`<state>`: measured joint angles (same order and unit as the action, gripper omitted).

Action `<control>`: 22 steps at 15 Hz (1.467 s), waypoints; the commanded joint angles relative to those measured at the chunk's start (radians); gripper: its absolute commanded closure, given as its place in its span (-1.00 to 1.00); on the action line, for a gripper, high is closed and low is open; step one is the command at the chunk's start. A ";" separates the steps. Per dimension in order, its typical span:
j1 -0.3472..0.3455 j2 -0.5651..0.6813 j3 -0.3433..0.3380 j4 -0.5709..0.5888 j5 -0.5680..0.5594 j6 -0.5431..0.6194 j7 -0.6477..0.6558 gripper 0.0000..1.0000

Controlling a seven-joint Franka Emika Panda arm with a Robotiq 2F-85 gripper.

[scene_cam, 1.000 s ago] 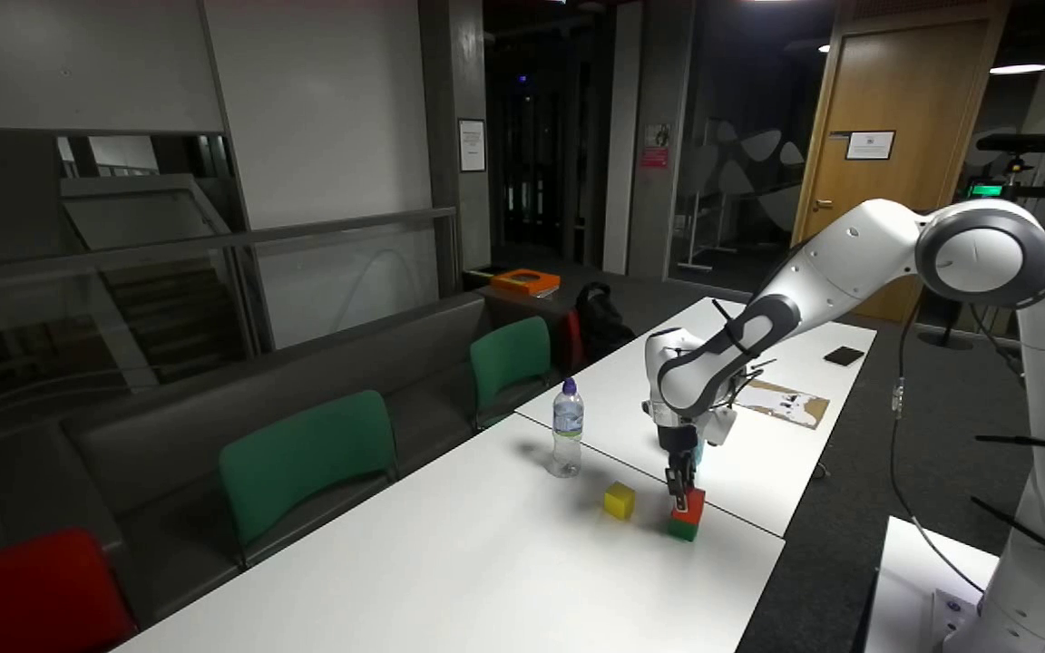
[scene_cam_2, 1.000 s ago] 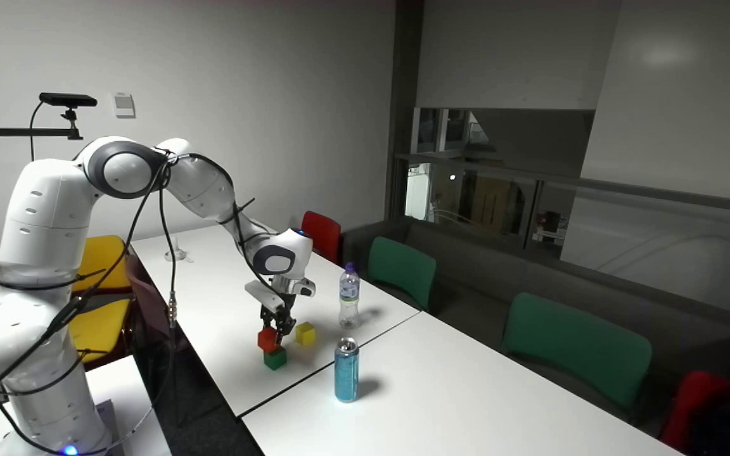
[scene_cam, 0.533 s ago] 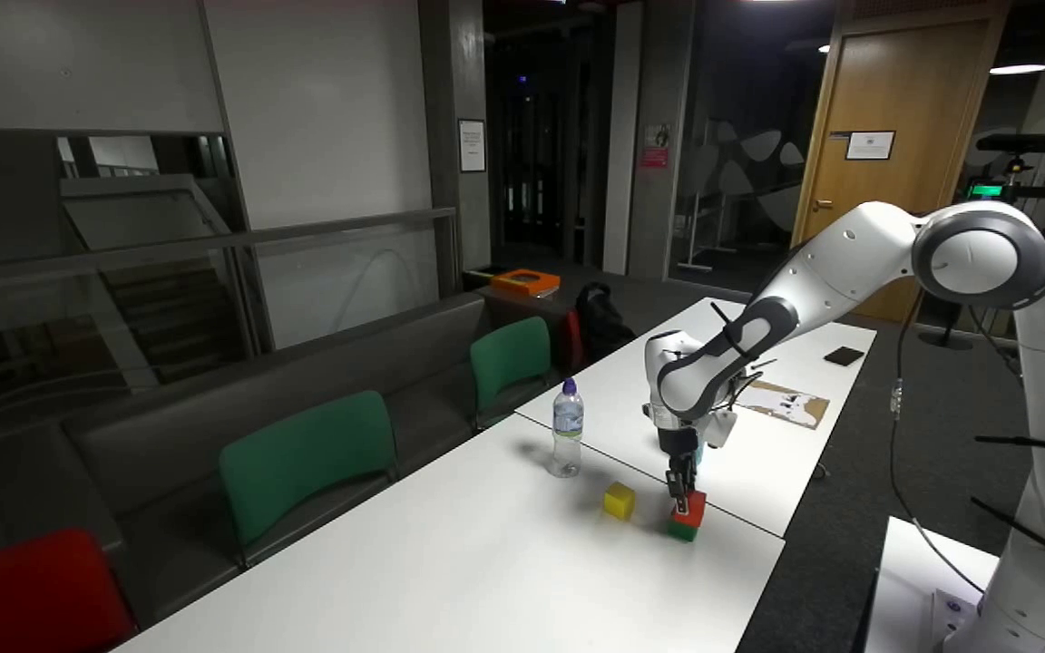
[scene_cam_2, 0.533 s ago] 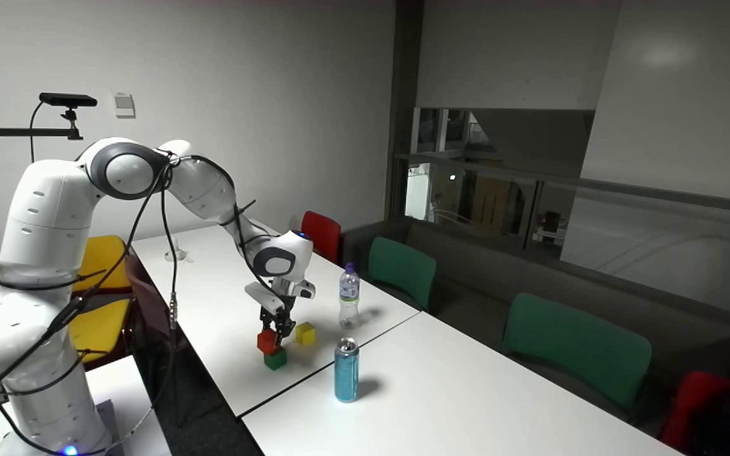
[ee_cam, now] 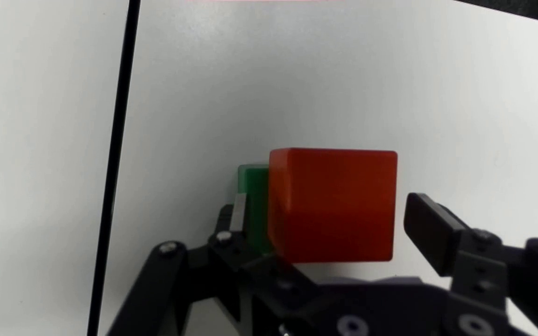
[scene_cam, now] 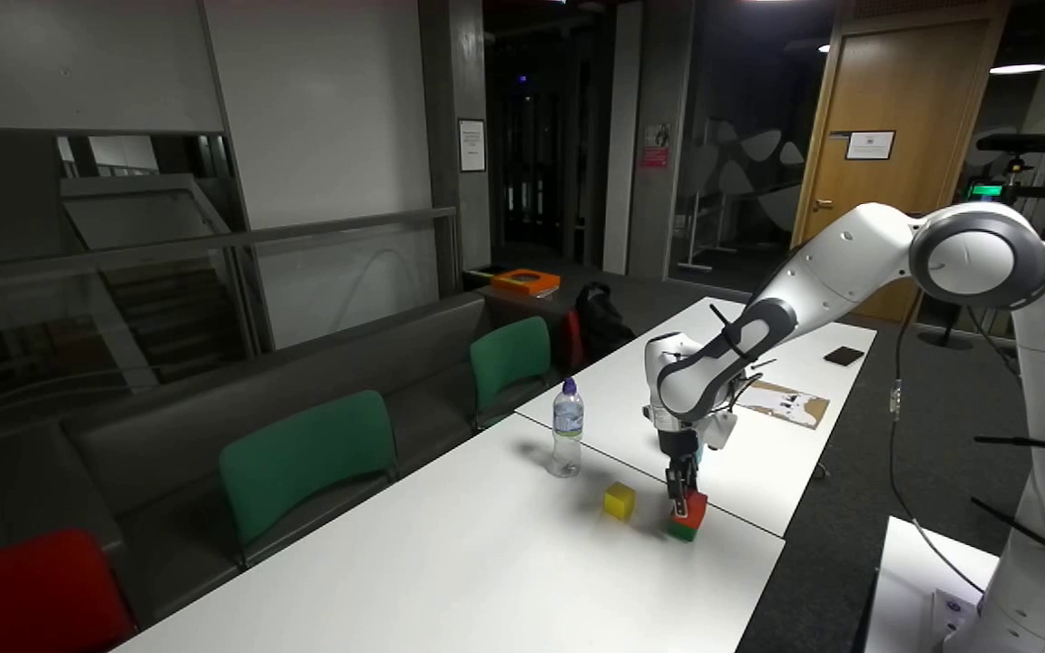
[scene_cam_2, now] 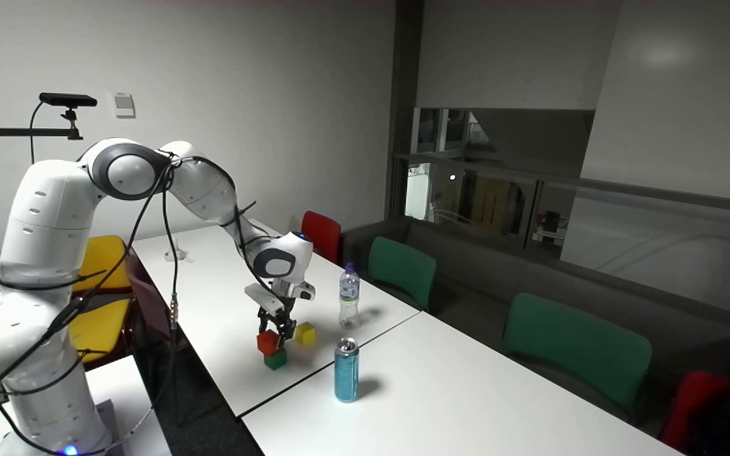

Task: Stack the three blocks together.

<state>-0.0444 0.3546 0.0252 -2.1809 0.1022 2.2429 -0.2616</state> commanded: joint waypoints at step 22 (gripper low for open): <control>-0.008 -0.163 -0.013 -0.054 -0.030 0.122 -0.008 -1.00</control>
<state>-0.0507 0.2570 0.0119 -2.1827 0.0849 2.2808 -0.2557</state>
